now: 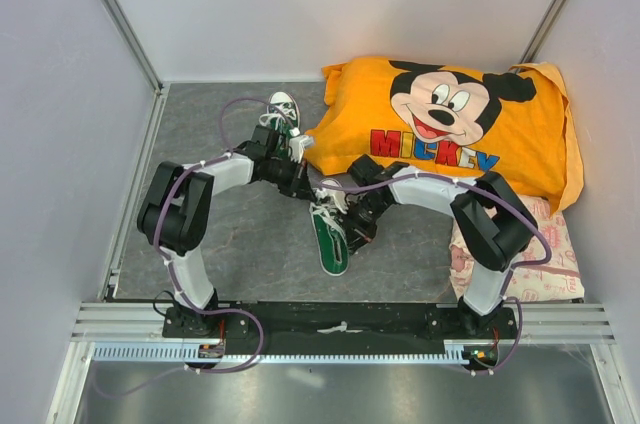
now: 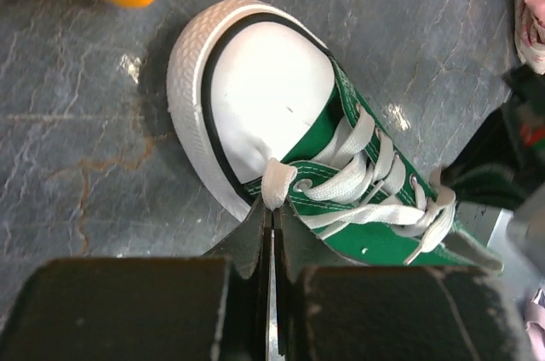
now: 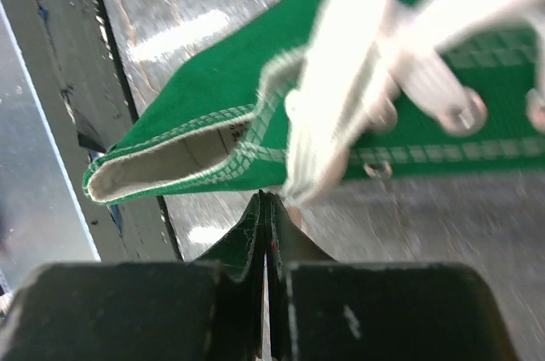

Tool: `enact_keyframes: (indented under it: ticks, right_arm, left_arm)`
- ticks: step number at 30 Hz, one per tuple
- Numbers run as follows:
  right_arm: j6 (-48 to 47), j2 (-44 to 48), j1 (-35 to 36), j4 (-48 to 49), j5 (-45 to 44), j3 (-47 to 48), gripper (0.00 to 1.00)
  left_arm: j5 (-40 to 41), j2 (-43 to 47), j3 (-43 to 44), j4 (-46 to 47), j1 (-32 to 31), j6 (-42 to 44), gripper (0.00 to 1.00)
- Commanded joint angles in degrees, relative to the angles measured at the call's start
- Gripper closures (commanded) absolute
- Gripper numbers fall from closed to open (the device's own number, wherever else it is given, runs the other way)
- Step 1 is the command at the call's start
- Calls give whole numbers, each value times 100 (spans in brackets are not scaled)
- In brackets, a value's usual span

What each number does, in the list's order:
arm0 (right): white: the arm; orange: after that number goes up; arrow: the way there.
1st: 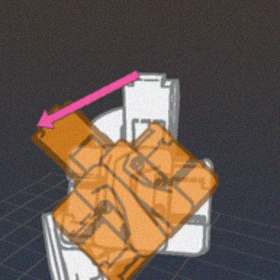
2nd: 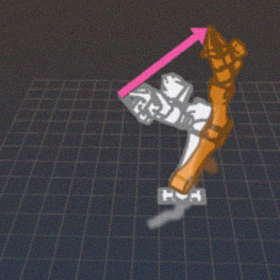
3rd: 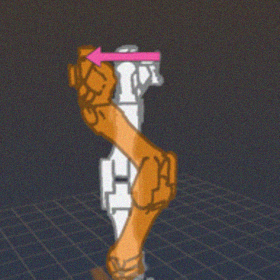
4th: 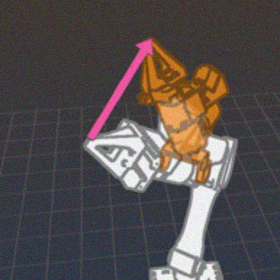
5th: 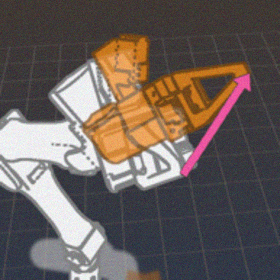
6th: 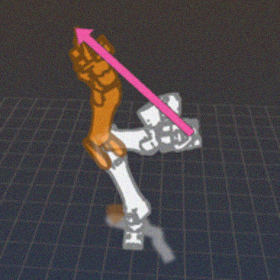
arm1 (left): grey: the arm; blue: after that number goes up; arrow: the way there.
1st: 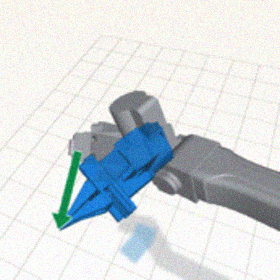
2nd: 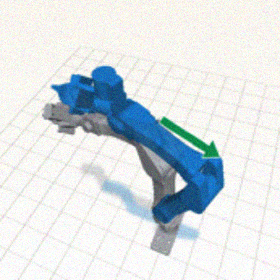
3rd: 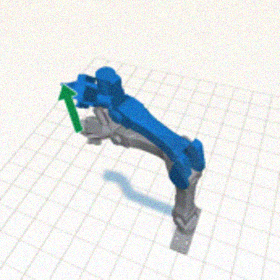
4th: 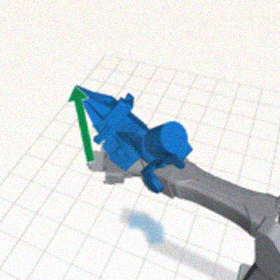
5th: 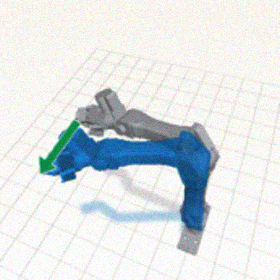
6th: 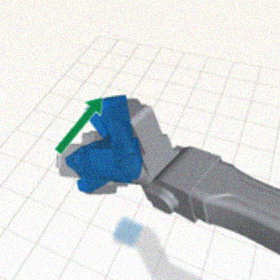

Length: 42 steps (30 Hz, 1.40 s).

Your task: Tie the shoes

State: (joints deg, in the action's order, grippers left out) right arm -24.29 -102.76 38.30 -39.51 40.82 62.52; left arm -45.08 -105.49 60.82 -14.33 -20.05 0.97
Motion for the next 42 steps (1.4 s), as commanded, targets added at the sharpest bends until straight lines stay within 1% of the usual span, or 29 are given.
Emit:
enact_keyframes:
  ticks: [1, 4, 6, 9, 14, 15, 17, 20, 22, 27, 29, 30, 32, 33, 34, 35, 36, 37, 38, 39, 41, 42]
  right_arm:
    - [293, -139, 195, 373, 322, 199, 100]
    - [320, -148, 195, 382, 243, 208, 100]
    - [303, -8, 134, 304, 172, 190, 100]
    - [364, 335, -182, 198, 242, 94, 100]
    - [583, 1055, -753, 154, 506, -214, 100]
    - [627, 1126, -806, 171, 550, -327, 100]
    - [733, 1249, -965, 215, 664, -425, 100]
    - [1005, 1311, -1202, 320, 770, -618, 100]
    - [1181, 1294, -1351, 382, 770, -715, 100]
    - [1251, 1153, -1870, 382, 805, -698, 100]
    - [1383, 943, -2010, 321, 892, -628, 94]
    - [1410, 864, -2055, 295, 1049, -549, 85]
    - [1672, 661, -2195, 286, 1138, -522, 78]
    - [1752, 609, -2265, 286, 1200, -548, 72]
    - [1874, 530, -2344, 303, 1261, -583, 70]
    - [2119, 485, -2545, 321, 1262, -627, 69]
    - [2183, 459, -2660, 321, 1323, -732, 66]
    - [2175, 476, -2775, 303, 1384, -759, 62]
    - [2114, 528, -2924, 234, 1298, -768, 59]
    - [1895, 616, -2943, 207, 1228, -742, 57]
    - [1692, 941, -2943, 241, 956, -671, 47]
    - [1535, 1038, -2934, 276, 876, -610, 38]
  left_arm:
    - [8, -217, 308, 220, -78, -201, 98]
    - [-27, -235, 352, 220, -78, -247, 98]
    - [-10, -69, 291, 167, -34, -168, 98]
    - [-149, 195, 247, -112, 185, -106, 98]
    - [-54, 626, 255, -807, 502, 842, 97]
    - [-10, 722, 273, -1096, 529, 1252, 97]
    - [95, 793, 316, -1361, 529, 1745, 96]
    - [236, 907, 291, -1590, 538, 2090, 96]
    - [350, 925, 273, -1626, 538, 2161, 96]
    - [614, 917, 264, -1643, 529, 2363, 95]
    - [623, 908, 264, -1635, 529, 2346, 91]
    - [615, 908, 264, -1643, 529, 2355, 89]
    - [658, 916, 229, -1661, 529, 2355, 80]
    - [676, 934, 211, -1678, 538, 2364, 78]
    - [711, 969, 185, -1687, 538, 2372, 73]
    - [807, 995, 133, -1696, 538, 2372, 71]
    - [851, 1083, 97, -1679, 555, 2364, 69]
    - [904, 1110, 62, -1687, 573, 2364, 65]
    - [957, 1171, 1, -1679, 608, 2398, 64]
    - [957, 1258, -34, -1679, 695, 2399, 61]
    - [922, 1347, -140, -1696, 827, 2486, 58]
    - [922, 1452, -184, -1705, 854, 2539, 57]
